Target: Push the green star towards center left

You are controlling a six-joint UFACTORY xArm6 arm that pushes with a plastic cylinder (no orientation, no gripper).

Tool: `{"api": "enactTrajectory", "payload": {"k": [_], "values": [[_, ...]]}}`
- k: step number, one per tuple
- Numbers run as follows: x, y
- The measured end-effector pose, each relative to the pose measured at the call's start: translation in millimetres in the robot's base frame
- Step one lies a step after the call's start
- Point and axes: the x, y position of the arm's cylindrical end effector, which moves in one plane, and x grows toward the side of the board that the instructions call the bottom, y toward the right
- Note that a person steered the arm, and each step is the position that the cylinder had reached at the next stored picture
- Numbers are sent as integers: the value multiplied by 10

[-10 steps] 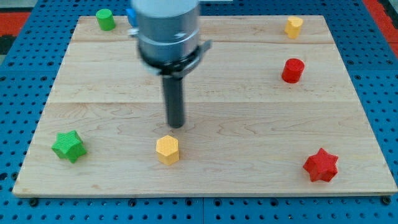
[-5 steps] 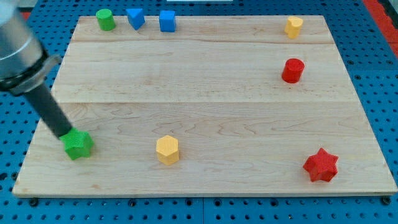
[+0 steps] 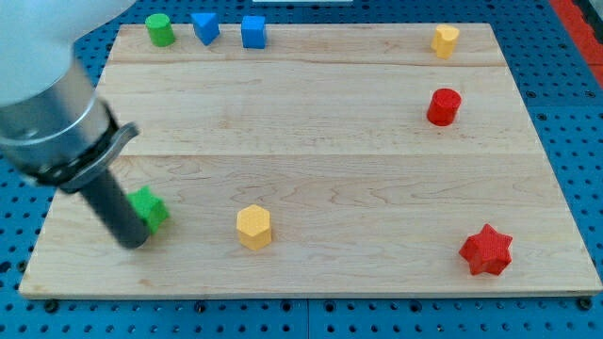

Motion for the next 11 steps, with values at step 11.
{"api": "enactTrajectory", "payload": {"k": [11], "values": [[-1732,-194]]}}
